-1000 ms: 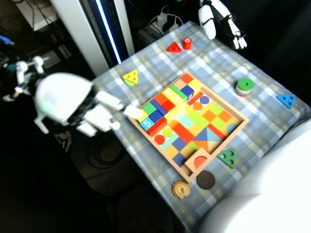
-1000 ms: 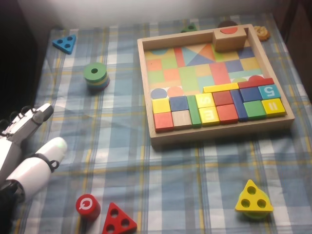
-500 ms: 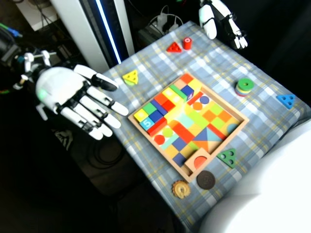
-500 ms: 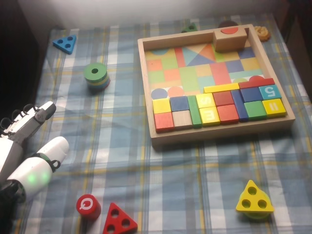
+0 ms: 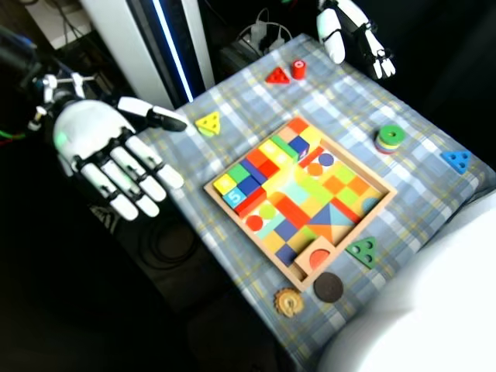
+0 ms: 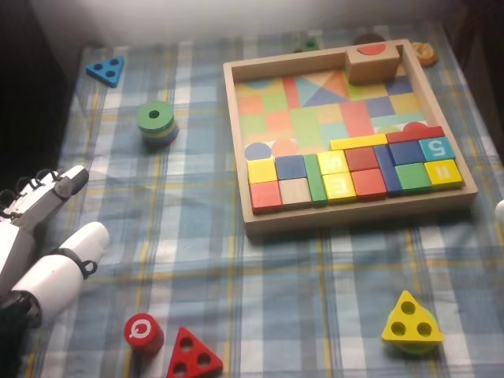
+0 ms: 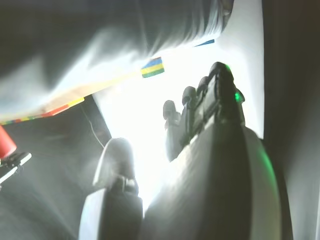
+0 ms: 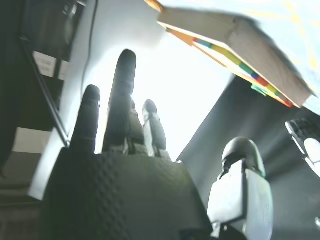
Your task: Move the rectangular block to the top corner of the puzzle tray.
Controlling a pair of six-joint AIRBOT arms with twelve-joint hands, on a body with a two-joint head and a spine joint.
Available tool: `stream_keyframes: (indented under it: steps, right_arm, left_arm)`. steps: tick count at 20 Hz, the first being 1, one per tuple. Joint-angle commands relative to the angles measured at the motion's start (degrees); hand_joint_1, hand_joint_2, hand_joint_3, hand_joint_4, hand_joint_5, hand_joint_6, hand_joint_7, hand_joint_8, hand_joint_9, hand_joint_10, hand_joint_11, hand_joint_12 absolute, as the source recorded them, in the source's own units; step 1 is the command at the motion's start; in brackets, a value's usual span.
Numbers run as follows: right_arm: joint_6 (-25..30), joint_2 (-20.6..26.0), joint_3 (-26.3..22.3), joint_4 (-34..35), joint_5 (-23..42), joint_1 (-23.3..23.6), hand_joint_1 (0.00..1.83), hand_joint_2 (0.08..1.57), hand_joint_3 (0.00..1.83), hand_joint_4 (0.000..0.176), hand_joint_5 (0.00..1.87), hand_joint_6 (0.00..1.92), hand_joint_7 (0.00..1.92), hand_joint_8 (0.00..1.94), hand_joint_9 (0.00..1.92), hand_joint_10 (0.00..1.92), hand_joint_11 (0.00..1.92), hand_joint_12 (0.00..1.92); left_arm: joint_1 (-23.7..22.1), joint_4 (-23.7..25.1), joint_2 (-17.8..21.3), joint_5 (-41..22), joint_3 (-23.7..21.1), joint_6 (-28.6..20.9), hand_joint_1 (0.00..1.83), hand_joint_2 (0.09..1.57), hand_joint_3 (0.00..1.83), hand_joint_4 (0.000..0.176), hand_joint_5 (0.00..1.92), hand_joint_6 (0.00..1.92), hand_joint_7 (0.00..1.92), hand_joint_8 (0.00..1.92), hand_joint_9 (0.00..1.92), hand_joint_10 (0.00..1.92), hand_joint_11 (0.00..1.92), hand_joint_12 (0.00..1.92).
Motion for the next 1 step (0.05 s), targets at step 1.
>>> stream_keyframes:
  steps: [1]
  right_arm:
    - [-0.25,-0.27,0.03,-1.41,7.49,0.55,0.00,1.00,0.00,0.000,0.16,0.00,0.11,0.01,0.04,0.01,0.00,0.00]
  left_arm:
    - [-0.06,2.40,-0.11,-6.35,0.45,-0.37,0.36,1.39,0.00,0.061,0.33,0.00,0.16,0.00,0.01,0.00,0.00,0.00]
